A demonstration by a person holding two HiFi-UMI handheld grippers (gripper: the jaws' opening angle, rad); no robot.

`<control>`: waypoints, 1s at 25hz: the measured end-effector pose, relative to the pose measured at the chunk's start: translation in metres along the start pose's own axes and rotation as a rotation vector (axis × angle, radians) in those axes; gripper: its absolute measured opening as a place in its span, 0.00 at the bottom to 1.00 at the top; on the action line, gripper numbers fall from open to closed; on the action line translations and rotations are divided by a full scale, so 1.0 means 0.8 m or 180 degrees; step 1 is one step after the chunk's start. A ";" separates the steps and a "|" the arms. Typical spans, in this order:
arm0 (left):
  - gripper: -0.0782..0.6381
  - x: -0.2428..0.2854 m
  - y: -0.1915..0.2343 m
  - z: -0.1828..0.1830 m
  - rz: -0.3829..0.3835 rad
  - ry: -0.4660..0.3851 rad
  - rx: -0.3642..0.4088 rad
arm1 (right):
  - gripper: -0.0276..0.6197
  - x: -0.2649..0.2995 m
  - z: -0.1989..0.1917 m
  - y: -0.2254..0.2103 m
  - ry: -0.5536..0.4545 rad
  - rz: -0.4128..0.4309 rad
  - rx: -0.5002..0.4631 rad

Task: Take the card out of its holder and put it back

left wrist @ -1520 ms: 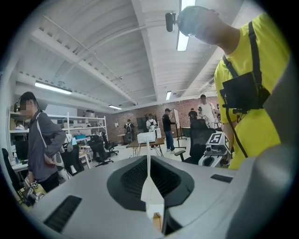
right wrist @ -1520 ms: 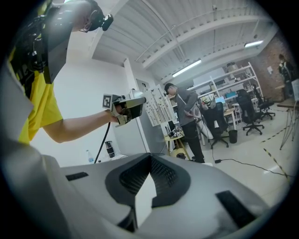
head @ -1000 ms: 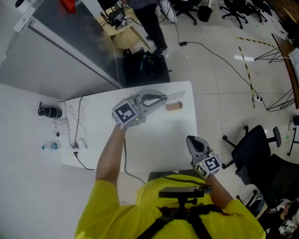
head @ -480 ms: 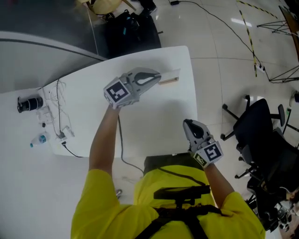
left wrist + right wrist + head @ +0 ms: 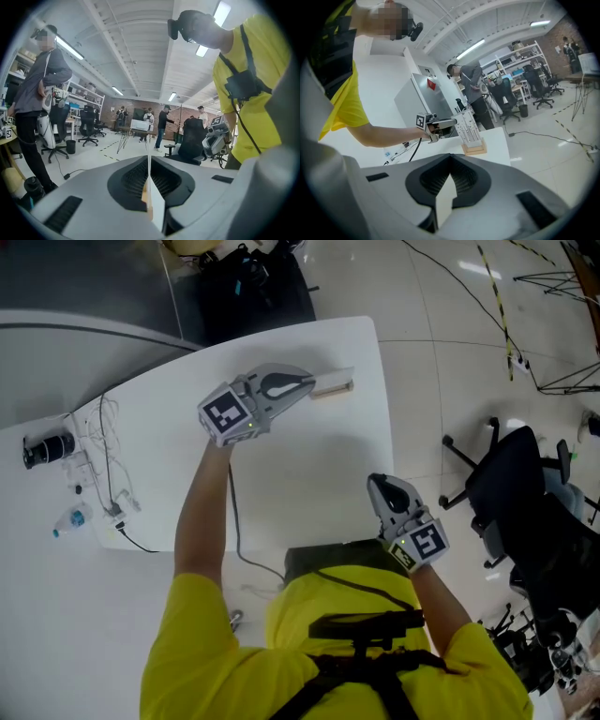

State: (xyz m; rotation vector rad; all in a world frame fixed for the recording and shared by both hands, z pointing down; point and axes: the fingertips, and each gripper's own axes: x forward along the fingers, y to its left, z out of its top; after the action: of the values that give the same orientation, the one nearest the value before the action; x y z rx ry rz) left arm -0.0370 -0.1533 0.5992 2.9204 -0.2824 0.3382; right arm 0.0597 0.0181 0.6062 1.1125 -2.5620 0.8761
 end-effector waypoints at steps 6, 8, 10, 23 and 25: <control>0.13 0.009 0.004 -0.029 0.0010 0.0068 -0.0072 | 0.05 0.000 -0.002 0.000 0.0041 0.0003 -0.0003; 0.14 0.013 0.005 -0.037 0.0094 0.0047 -0.0133 | 0.05 0.000 0.000 -0.002 0.0030 -0.0007 -0.0010; 0.19 0.010 0.009 -0.038 0.0239 0.0003 -0.0195 | 0.05 0.001 0.004 -0.004 0.0008 -0.0008 -0.0014; 0.15 -0.139 -0.024 0.106 0.2580 -0.0231 -0.0311 | 0.05 -0.018 0.149 0.017 -0.0468 -0.0013 -0.0382; 0.12 -0.157 -0.044 0.129 0.2855 -0.0261 -0.0412 | 0.05 -0.024 0.174 0.014 -0.0544 -0.0031 -0.0420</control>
State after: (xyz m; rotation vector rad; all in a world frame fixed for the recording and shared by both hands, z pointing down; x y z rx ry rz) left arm -0.1280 -0.1197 0.4643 2.4988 -1.5519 0.2916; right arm 0.0705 -0.0477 0.4822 1.2065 -2.7026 0.6236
